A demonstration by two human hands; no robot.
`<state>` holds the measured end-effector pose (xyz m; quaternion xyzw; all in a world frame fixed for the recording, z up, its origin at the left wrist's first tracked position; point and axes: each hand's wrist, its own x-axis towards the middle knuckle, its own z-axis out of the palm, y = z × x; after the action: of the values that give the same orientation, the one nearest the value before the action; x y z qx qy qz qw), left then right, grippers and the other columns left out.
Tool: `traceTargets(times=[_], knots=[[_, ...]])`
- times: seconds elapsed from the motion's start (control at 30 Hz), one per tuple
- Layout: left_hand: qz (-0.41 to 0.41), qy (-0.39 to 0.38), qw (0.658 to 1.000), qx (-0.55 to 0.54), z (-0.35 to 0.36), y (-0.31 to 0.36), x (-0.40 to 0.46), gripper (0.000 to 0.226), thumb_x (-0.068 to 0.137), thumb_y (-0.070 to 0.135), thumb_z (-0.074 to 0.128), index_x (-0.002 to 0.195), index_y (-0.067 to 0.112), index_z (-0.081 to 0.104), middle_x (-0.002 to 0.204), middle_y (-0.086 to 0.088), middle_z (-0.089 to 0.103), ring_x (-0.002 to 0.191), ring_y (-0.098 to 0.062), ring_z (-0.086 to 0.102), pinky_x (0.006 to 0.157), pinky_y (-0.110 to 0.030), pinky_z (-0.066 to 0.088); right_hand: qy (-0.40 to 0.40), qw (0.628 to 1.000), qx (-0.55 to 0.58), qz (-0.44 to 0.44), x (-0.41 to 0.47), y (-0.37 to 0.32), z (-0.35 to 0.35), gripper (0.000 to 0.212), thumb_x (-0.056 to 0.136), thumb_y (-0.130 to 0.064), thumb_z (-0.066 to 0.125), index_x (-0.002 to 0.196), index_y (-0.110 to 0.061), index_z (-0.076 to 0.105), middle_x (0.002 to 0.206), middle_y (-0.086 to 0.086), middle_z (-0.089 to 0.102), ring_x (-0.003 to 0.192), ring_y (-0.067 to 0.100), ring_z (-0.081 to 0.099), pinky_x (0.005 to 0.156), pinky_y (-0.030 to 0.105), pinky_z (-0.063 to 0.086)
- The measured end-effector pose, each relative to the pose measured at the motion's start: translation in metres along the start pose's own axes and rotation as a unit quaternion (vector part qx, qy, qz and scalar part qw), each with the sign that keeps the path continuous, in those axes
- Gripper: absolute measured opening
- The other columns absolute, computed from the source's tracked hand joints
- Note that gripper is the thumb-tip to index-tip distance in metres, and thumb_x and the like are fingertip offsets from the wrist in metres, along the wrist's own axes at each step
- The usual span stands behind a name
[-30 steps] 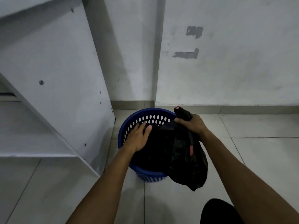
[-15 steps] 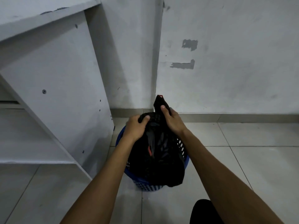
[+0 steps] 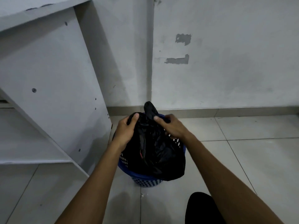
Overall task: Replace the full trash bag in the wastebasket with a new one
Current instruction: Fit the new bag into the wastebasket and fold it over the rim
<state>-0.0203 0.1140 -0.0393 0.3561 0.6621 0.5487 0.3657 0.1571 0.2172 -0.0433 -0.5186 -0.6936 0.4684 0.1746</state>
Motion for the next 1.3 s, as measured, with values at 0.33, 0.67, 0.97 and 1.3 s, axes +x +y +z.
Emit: traceTargets(times=[0.33,0.67,0.97,1.3], knots=[[0.028,0.208,0.976,0.055,-0.034,-0.006,0.004,0.041,0.1,0.044,0.048,0.089,0.011,0.07,0.085,-0.005,0.07,0.08,-0.02,0.064,0.068,-0.028,0.047,0.176,0.983,0.03,-0.05,-0.002,0.014,-0.018,0.033,0.098,-0.034,0.06,0.119,-0.011,0.07,0.114,0.012,0.073,0.108,0.028,0.066,0.082,0.024,0.043],[0.096,0.167,0.88,0.434,-0.029,-0.012,0.002,0.079,0.09,0.047,0.059,0.154,0.018,0.022,0.15,-0.014,0.035,0.133,-0.035,0.039,0.108,-0.05,0.033,0.151,0.98,0.086,-0.093,-0.004,0.012,-0.034,0.028,0.103,-0.025,0.051,0.117,-0.005,0.063,0.112,0.011,0.069,0.108,0.028,0.065,0.089,0.038,0.052],[0.057,-0.093,0.873,0.476,0.009,0.0,0.02,0.076,0.088,0.075,0.031,0.117,0.013,0.064,0.11,-0.011,0.069,0.103,-0.029,0.064,0.09,-0.04,0.049,0.037,0.979,0.154,-0.127,-0.012,0.014,-0.038,0.028,0.106,-0.03,0.046,0.121,-0.015,0.065,0.12,0.0,0.07,0.113,0.014,0.065,0.098,0.03,0.05],[0.152,0.22,0.898,0.351,-0.056,-0.013,0.014,0.056,0.098,0.051,0.046,0.054,0.017,0.045,0.059,-0.007,0.059,0.057,-0.029,0.059,0.05,-0.031,0.041,0.282,0.959,-0.001,0.027,-0.01,0.064,-0.061,0.032,0.105,-0.032,0.043,0.11,-0.005,0.061,0.113,0.022,0.066,0.106,0.041,0.06,0.078,0.035,0.039]])
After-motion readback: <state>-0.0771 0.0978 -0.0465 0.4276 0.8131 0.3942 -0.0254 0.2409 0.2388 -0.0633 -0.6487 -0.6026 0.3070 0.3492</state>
